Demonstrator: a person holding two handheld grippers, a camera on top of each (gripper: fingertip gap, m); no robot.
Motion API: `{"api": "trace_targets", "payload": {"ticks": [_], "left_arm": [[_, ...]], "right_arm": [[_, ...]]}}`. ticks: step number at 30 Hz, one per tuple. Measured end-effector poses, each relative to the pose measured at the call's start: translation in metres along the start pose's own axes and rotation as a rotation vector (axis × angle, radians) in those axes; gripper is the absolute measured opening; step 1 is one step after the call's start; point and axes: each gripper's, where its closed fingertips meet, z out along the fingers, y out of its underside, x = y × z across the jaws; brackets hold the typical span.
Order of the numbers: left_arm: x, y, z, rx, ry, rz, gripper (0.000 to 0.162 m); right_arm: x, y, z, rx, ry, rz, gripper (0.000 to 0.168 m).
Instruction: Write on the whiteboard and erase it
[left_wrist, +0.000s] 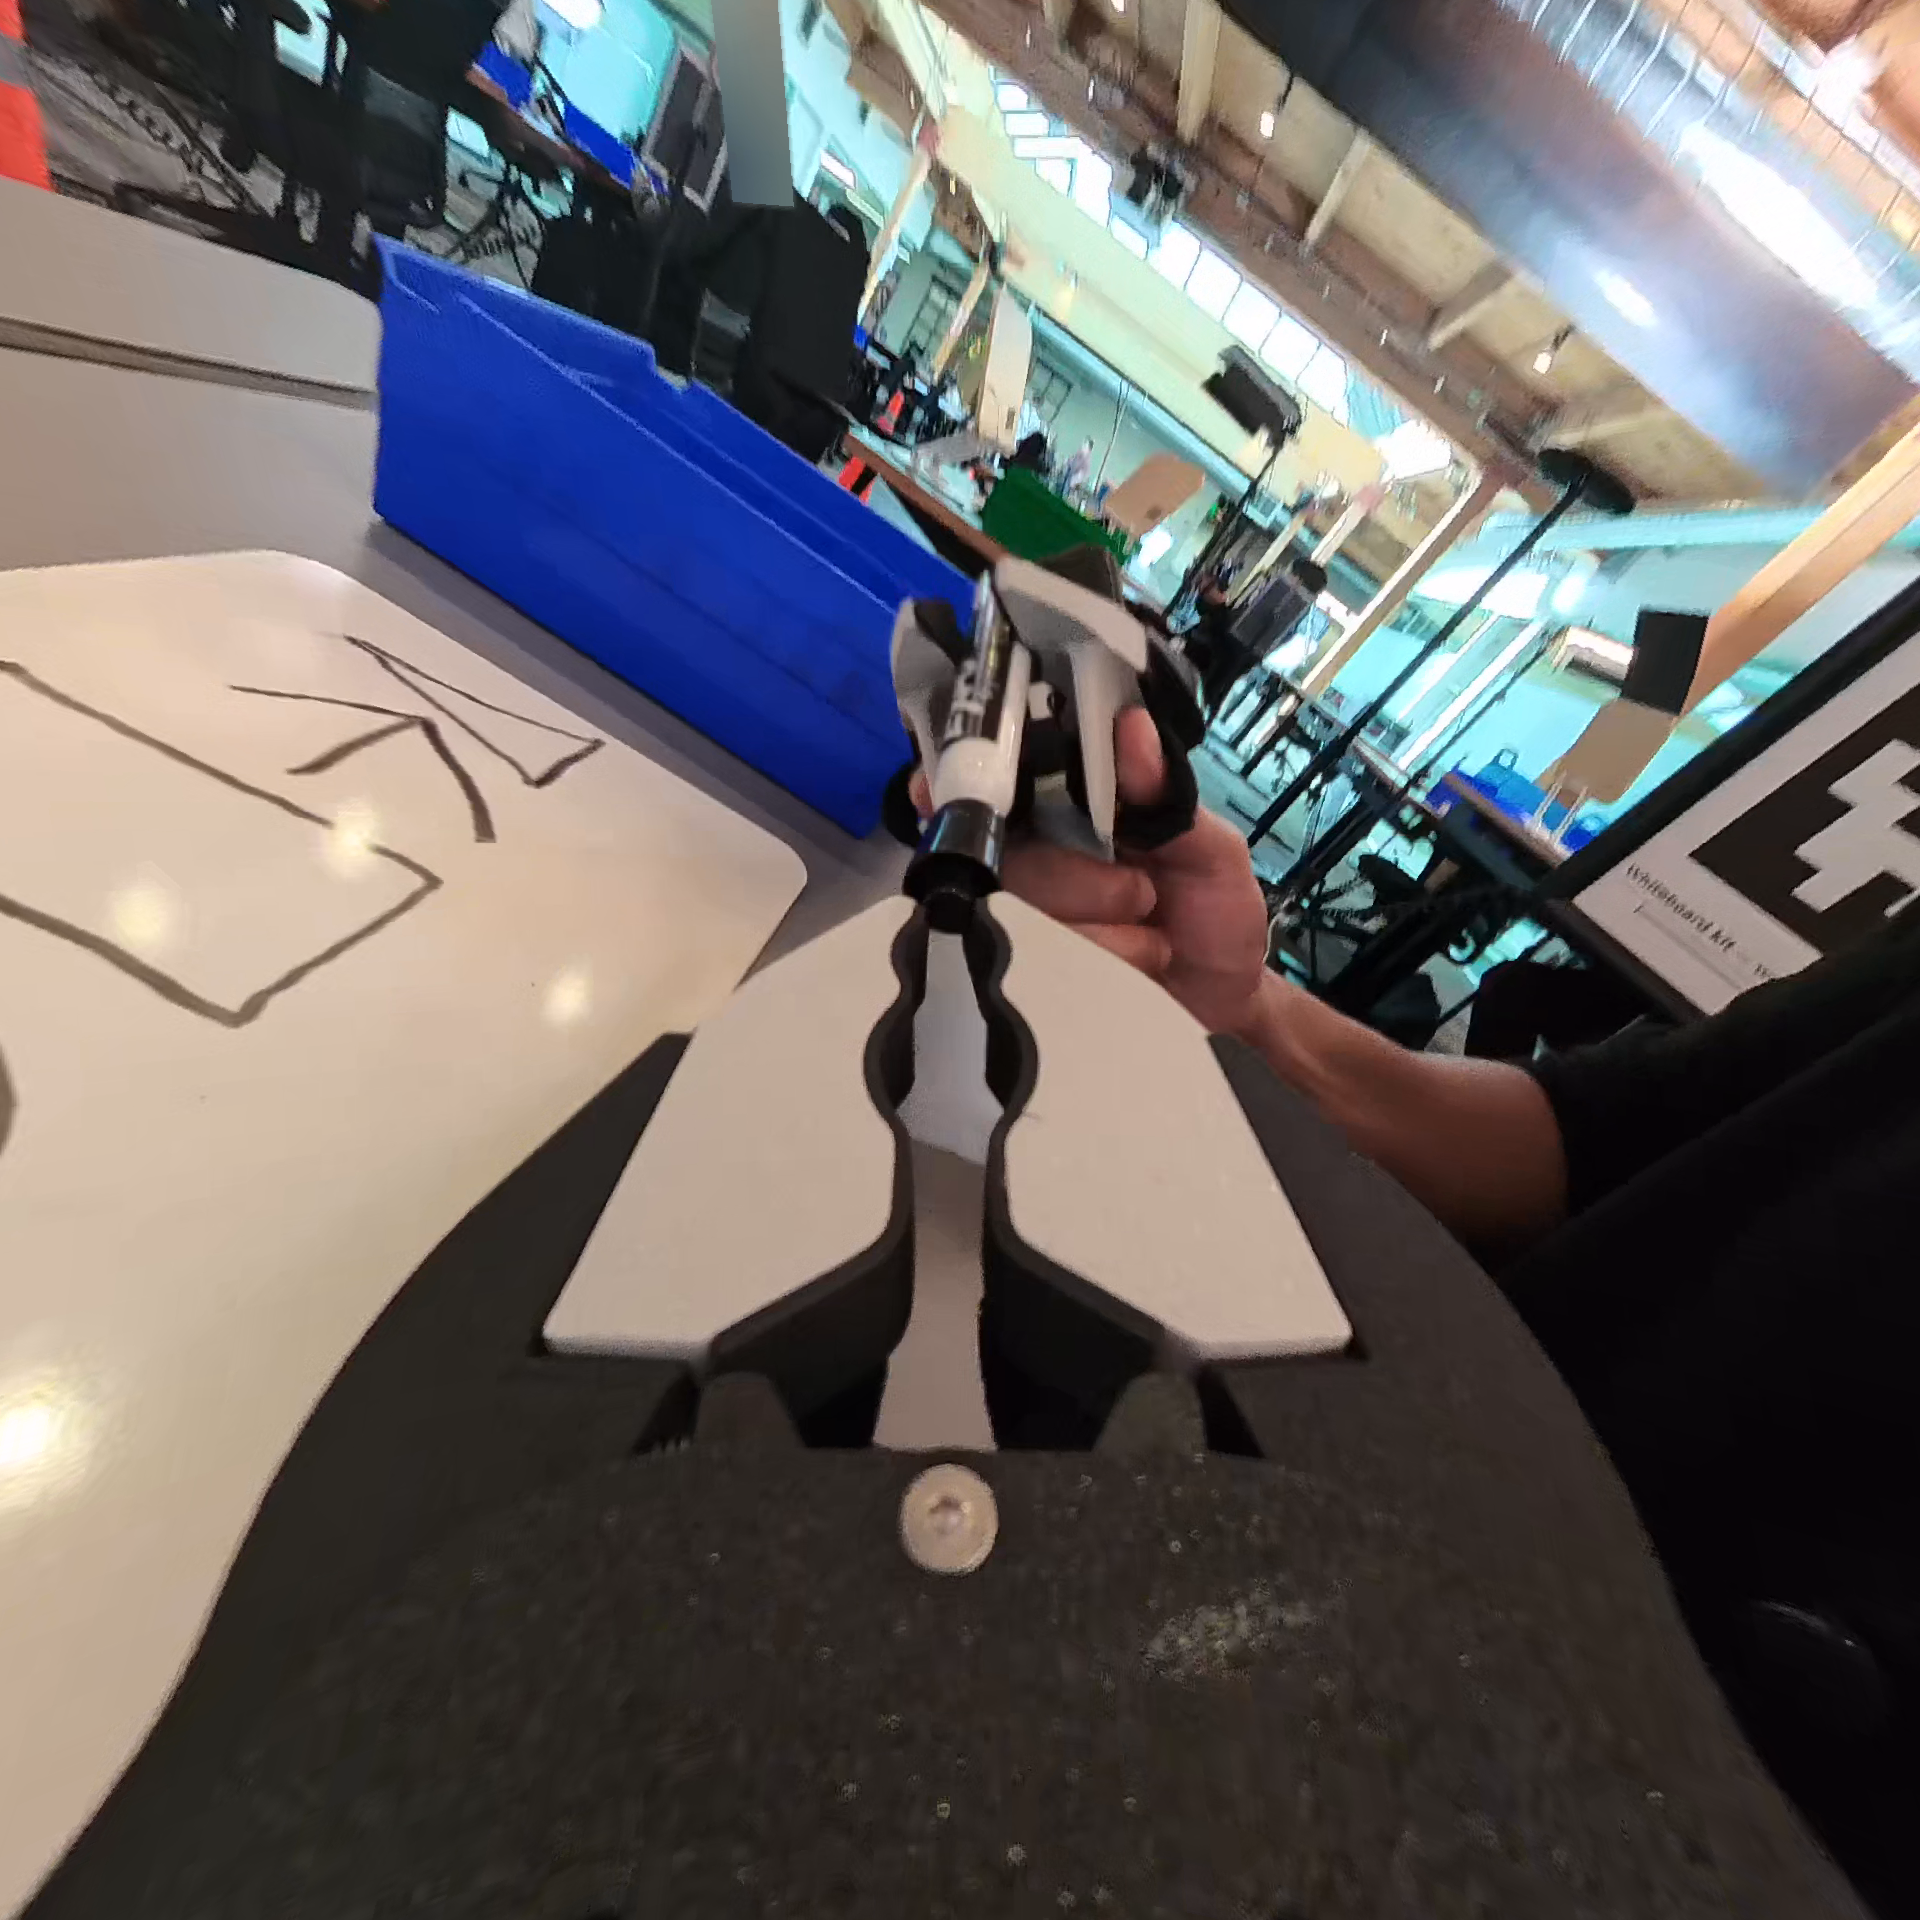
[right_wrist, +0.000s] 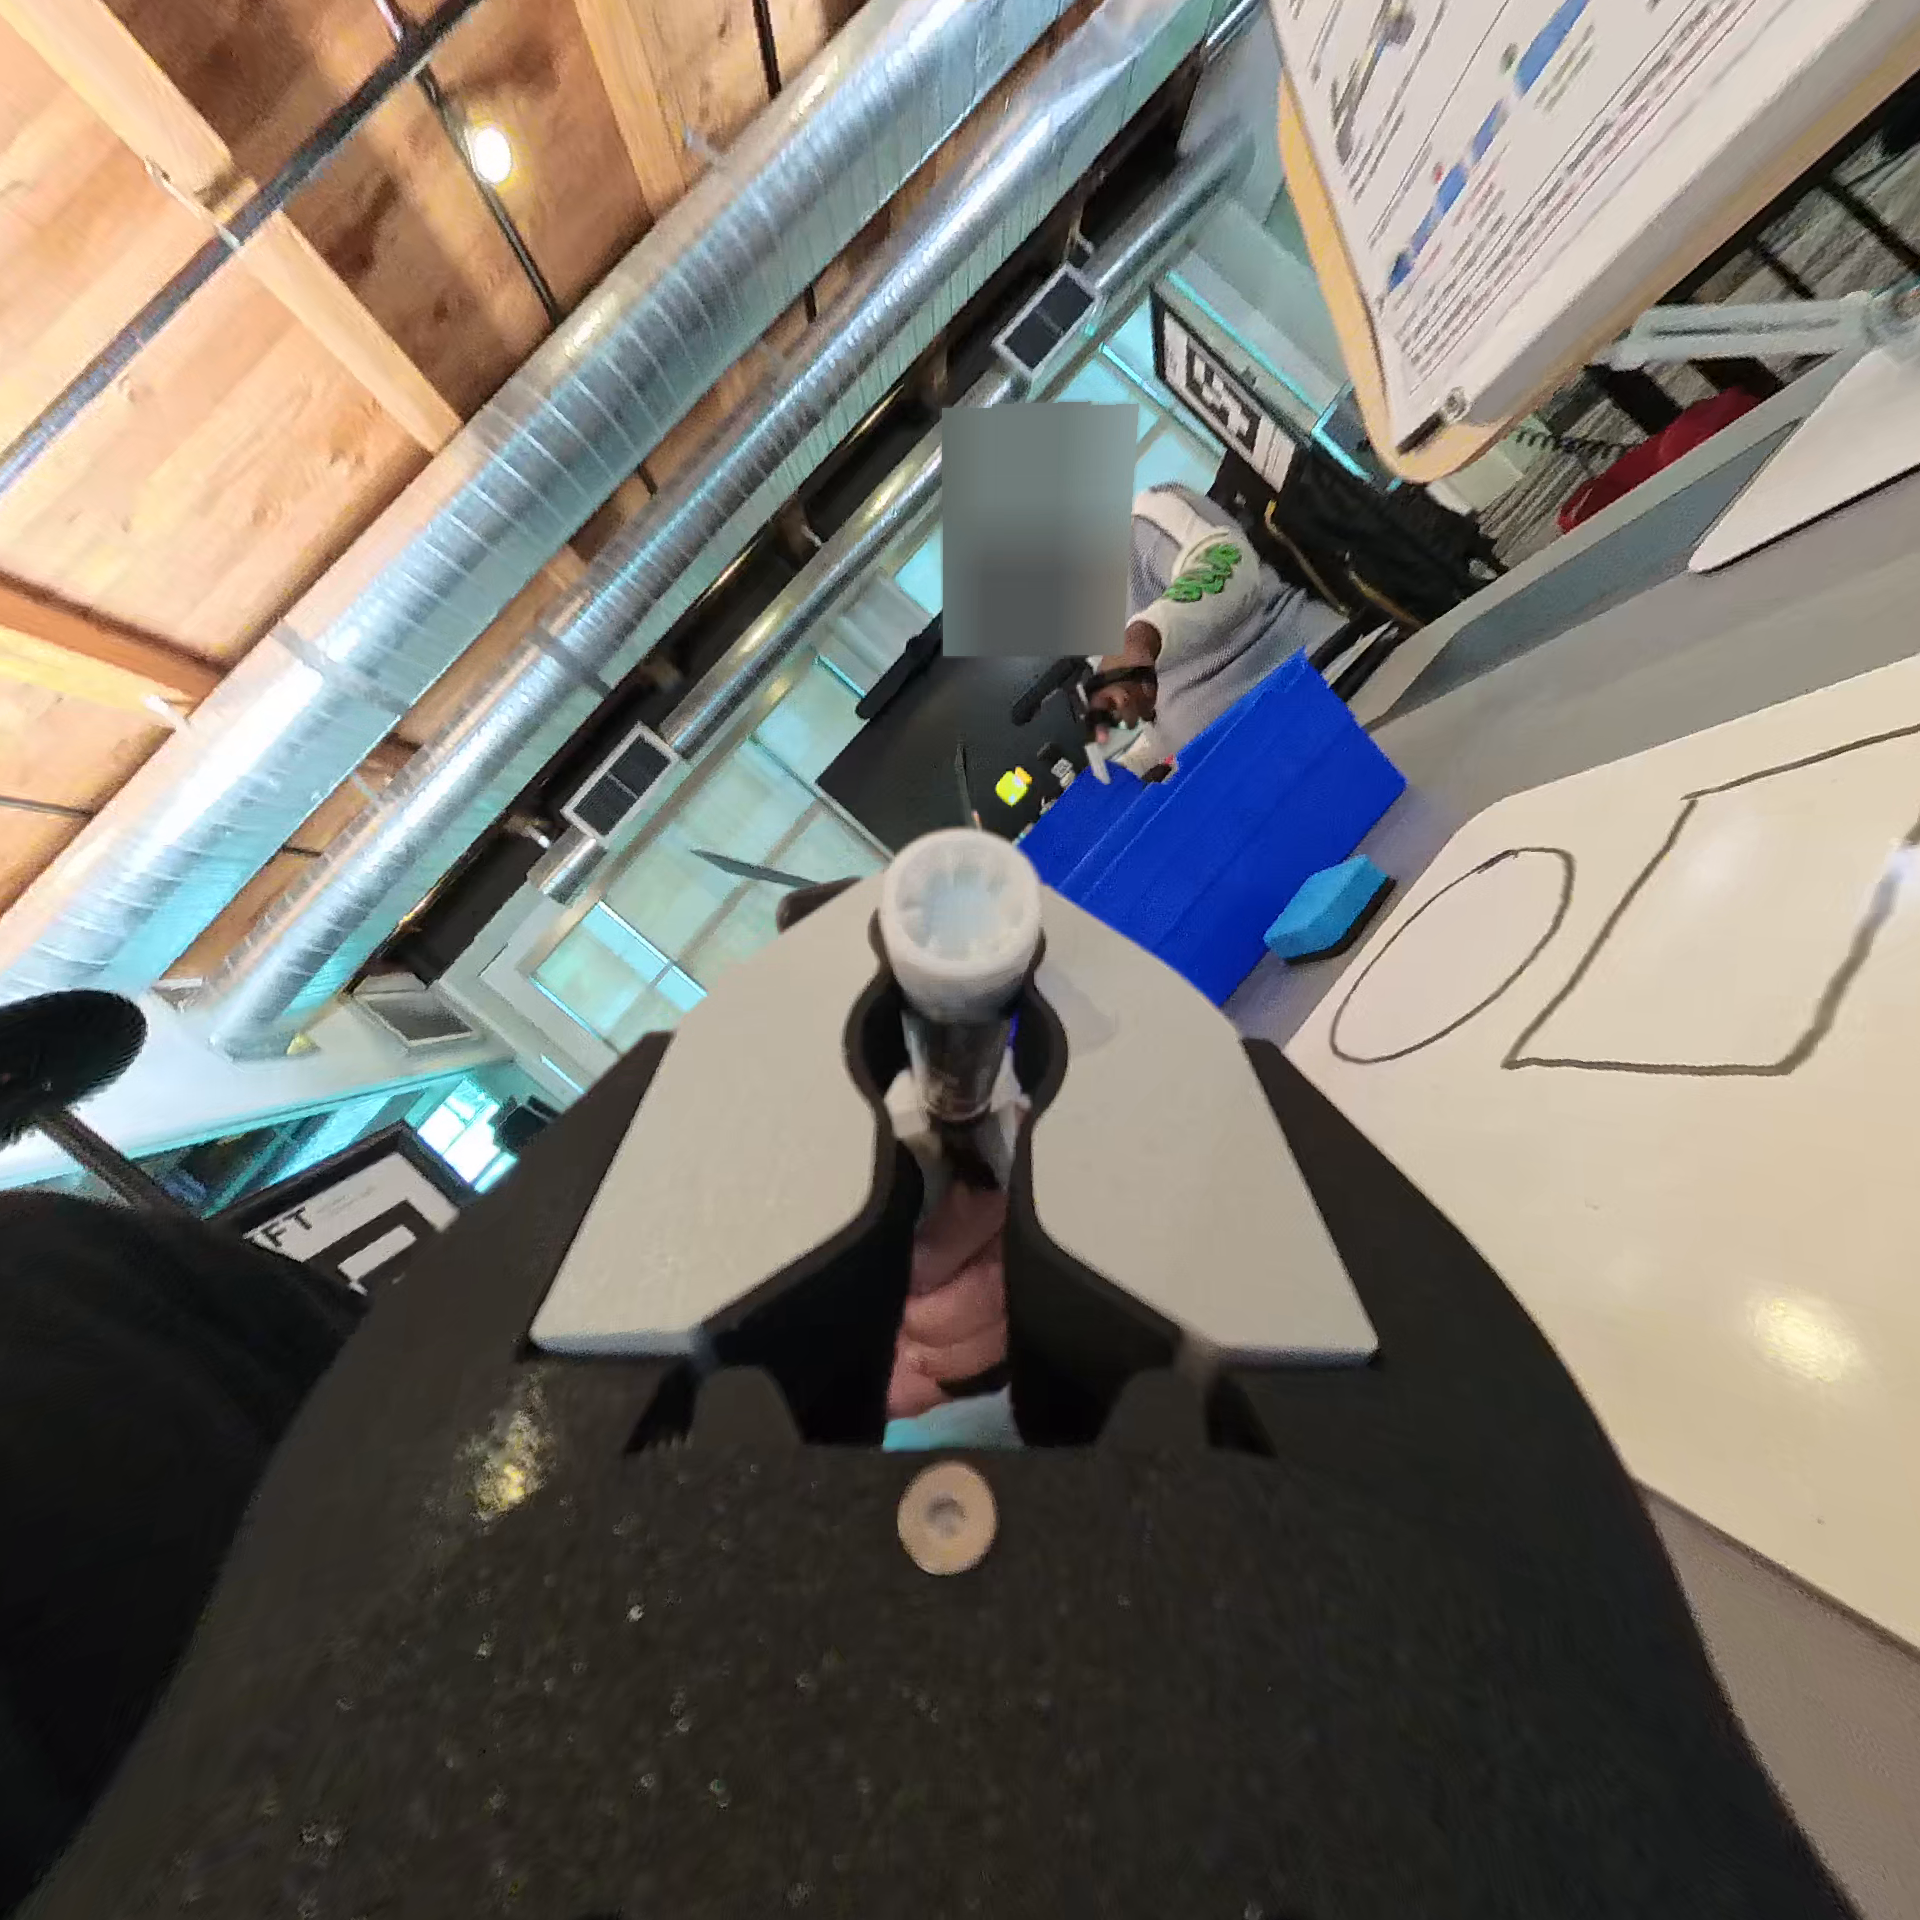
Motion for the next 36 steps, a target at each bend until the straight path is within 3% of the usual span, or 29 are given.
{"api": "trace_targets", "payload": {"ticks": [6,11,24,28,36], "left_arm": [[-0.007,-0.016,-0.011,0.094,-0.016,-0.020,0.007],[-0.008,-0.012,-0.013,0.071,0.009,-0.023,0.007],[-0.006,-0.017,-0.006,0.140,-0.037,0.009,0.008],[-0.005,-0.015,-0.012,0.052,0.033,-0.025,0.008],[-0.004,-0.035,-0.034,0.106,0.062,-0.032,0.008]], "right_arm": [[0.001,0.012,0.005,-0.025,-0.003,0.005,0.019],[0.006,0.013,0.008,0.003,-0.014,0.066,0.018],[0.014,0.004,0.010,0.214,-0.050,0.199,0.018],[0.012,0.010,0.012,0.123,-0.041,0.191,0.018],[-0.003,0.033,0.025,-0.060,-0.052,0.040,0.022]]}}
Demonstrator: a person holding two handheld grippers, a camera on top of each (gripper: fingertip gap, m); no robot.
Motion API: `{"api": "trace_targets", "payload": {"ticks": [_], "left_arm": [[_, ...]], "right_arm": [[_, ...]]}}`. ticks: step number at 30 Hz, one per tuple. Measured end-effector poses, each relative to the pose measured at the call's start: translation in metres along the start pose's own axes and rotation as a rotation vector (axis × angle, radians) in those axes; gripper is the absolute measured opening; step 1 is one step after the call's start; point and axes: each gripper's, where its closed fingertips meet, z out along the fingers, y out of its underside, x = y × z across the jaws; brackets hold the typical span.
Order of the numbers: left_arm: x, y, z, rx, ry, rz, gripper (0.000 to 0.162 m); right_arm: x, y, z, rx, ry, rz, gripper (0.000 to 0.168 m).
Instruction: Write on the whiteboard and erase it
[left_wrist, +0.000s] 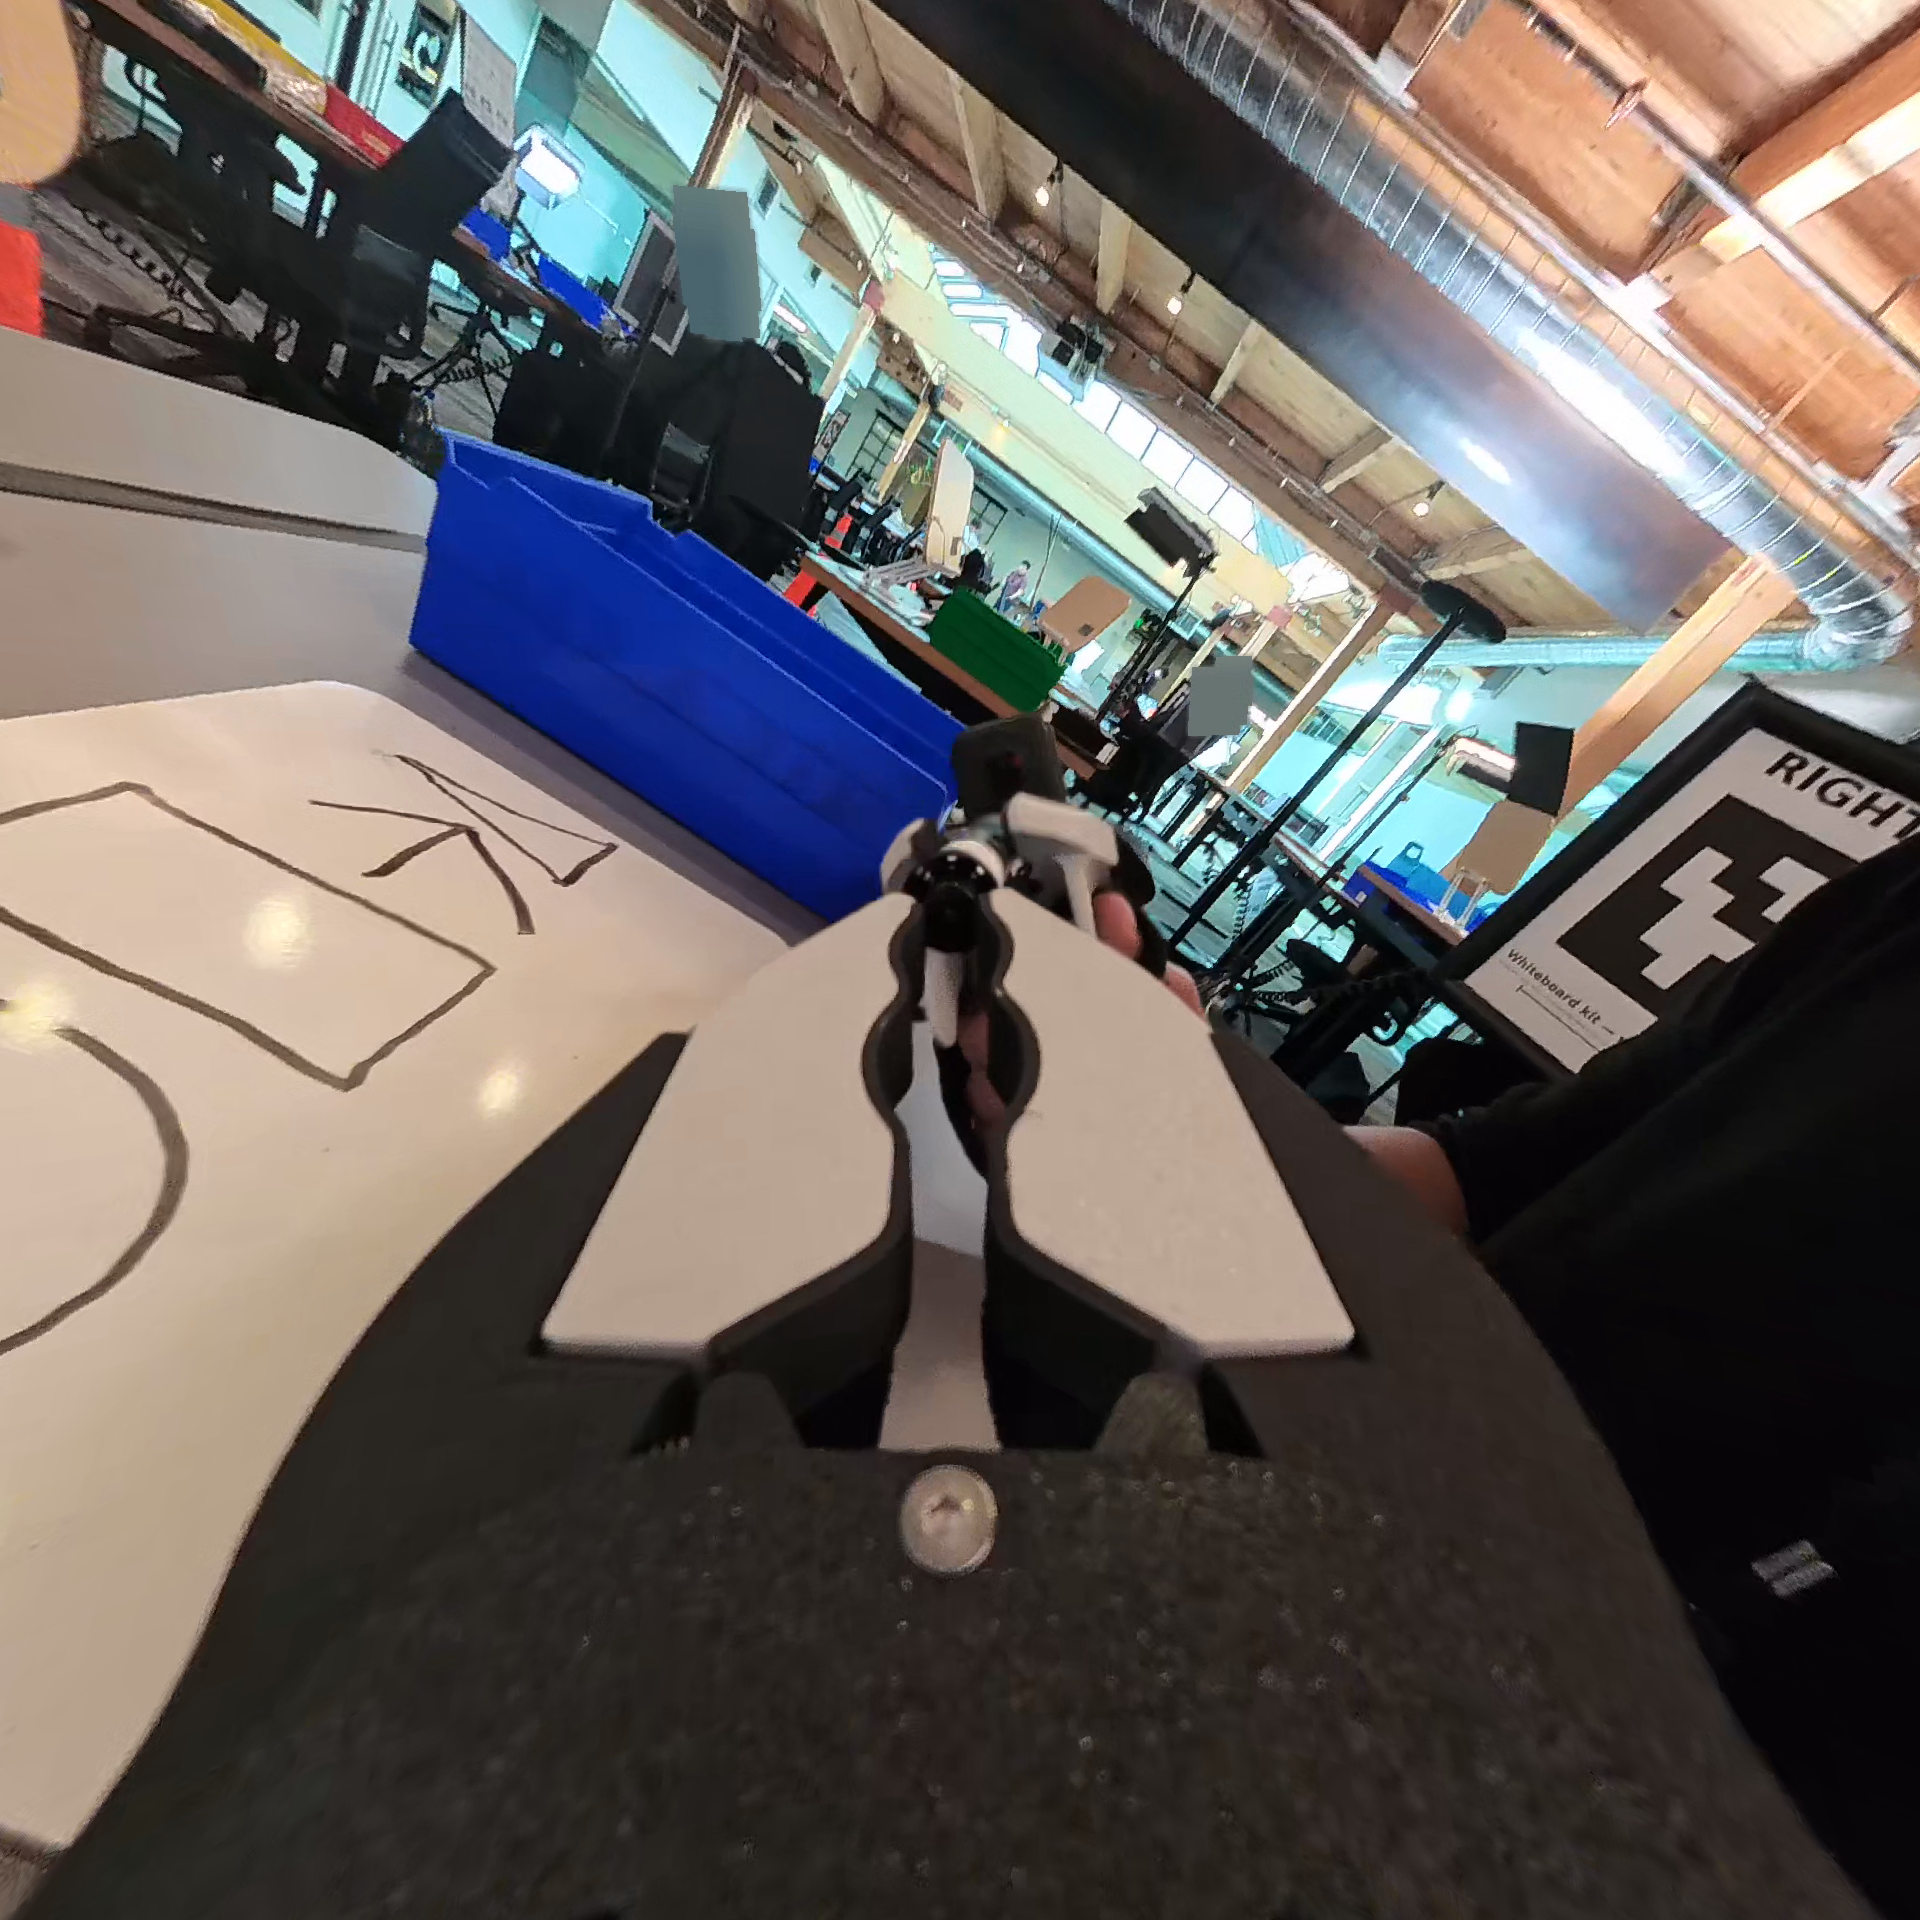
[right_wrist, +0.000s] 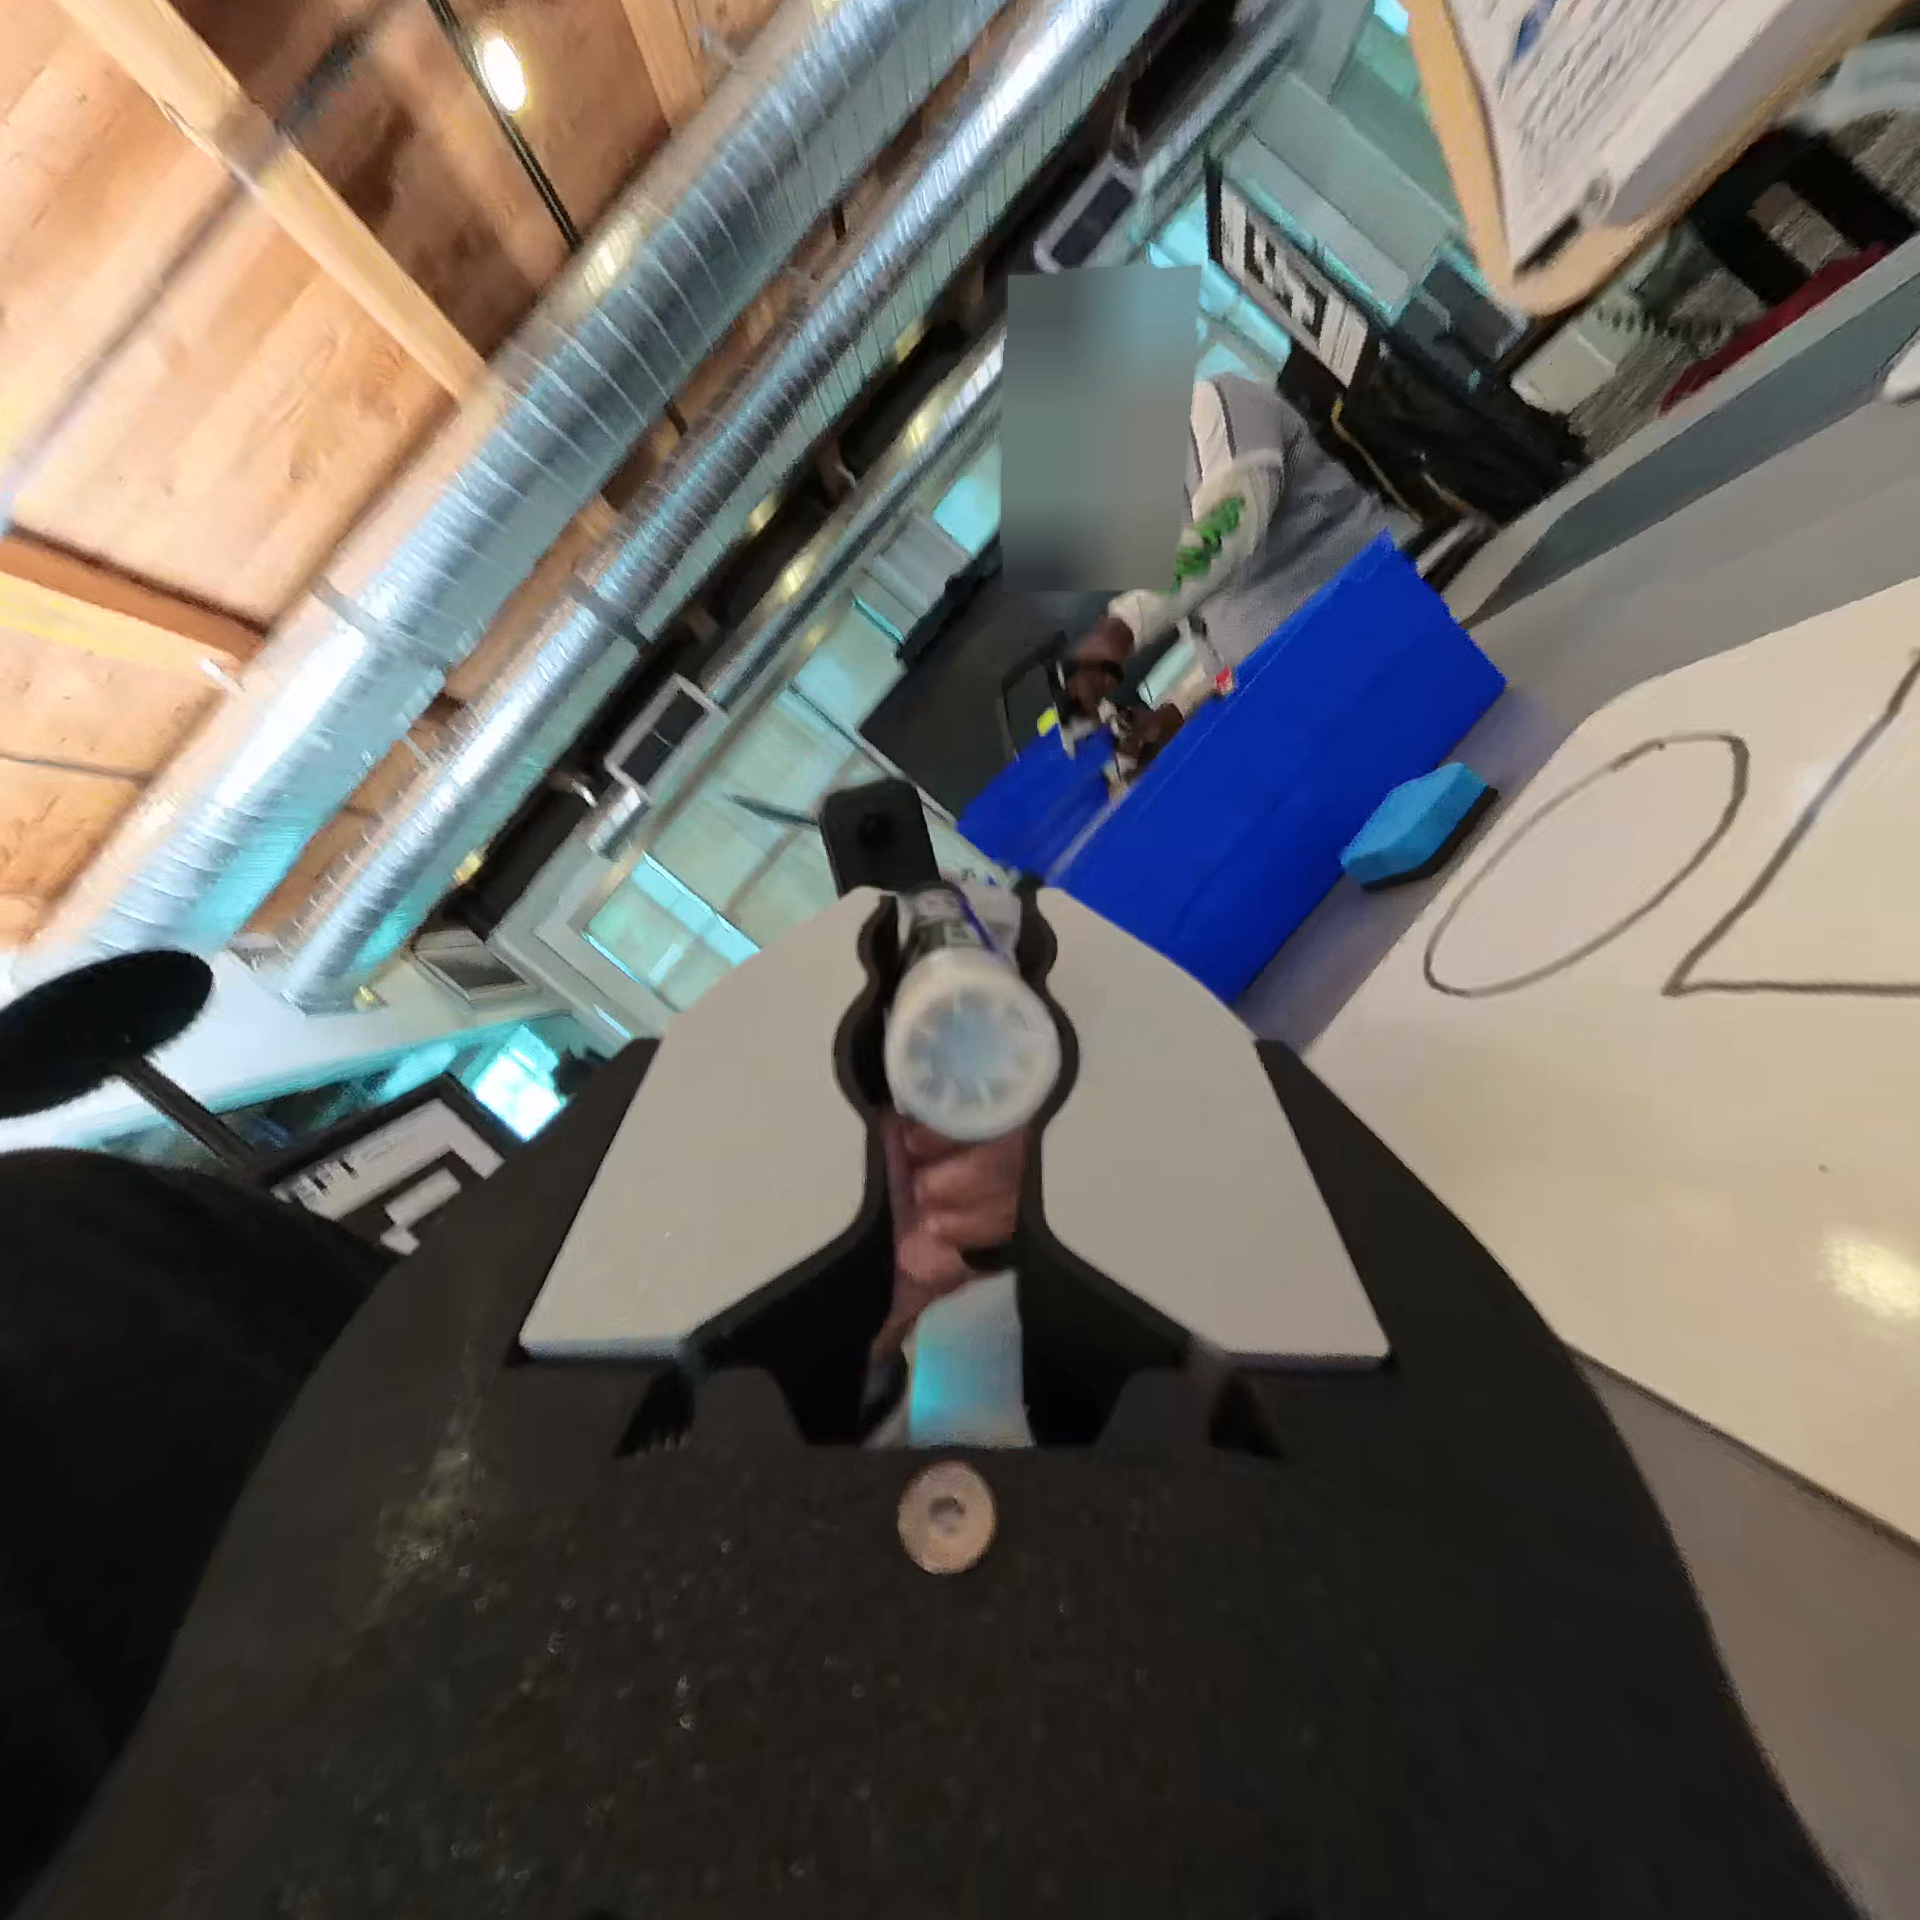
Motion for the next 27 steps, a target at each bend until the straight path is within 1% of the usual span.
{"api": "trace_targets", "payload": {"ticks": [1,2,4,6,8,10,13,16,19,22,24,26,27], "left_arm": [[-0.001,-0.001,-0.002,0.005,0.006,-0.011,0.008],[-0.004,-0.001,-0.004,-0.003,-0.001,-0.014,0.008],[-0.005,-0.001,-0.005,-0.013,0.008,-0.022,0.008],[-0.005,0.000,-0.005,-0.025,0.014,-0.020,0.008],[-0.004,0.000,-0.005,-0.017,0.027,-0.031,0.008],[-0.004,0.003,-0.003,-0.030,0.023,-0.031,0.008],[-0.007,0.011,-0.004,-0.097,-0.006,0.024,0.008],[-0.010,0.013,-0.003,-0.101,-0.004,0.005,0.008],[-0.011,0.019,-0.005,-0.179,-0.021,0.046,0.008],[-0.004,0.019,-0.006,-0.185,0.035,0.019,0.008],[-0.011,0.028,-0.008,-0.261,-0.028,0.084,0.008],[0.000,0.025,-0.010,-0.245,0.062,0.039,0.007],[0.000,0.027,-0.011,-0.268,0.063,0.050,0.007]], "right_arm": [[0.001,0.006,0.001,-0.049,0.009,-0.012,0.023],[0.001,0.011,0.002,-0.089,0.004,-0.020,0.020],[0.000,0.018,0.002,-0.166,0.011,-0.049,0.020],[-0.001,0.022,0.000,-0.212,0.018,-0.091,0.019],[-0.002,0.027,-0.002,-0.261,0.010,-0.087,0.020],[-0.001,0.027,-0.005,-0.278,0.016,-0.096,0.019],[0.000,0.030,-0.008,-0.319,0.050,-0.129,0.020],[0.003,0.032,-0.009,-0.302,0.047,-0.087,0.020],[0.006,0.036,-0.011,-0.331,0.055,-0.098,0.020],[0.001,0.038,-0.011,-0.338,0.015,-0.079,0.020],[0.007,0.042,-0.013,-0.376,0.049,-0.087,0.020],[0.001,0.044,-0.013,-0.391,0.013,-0.087,0.020],[-0.001,0.045,-0.013,-0.401,0.003,-0.079,0.020]]}}
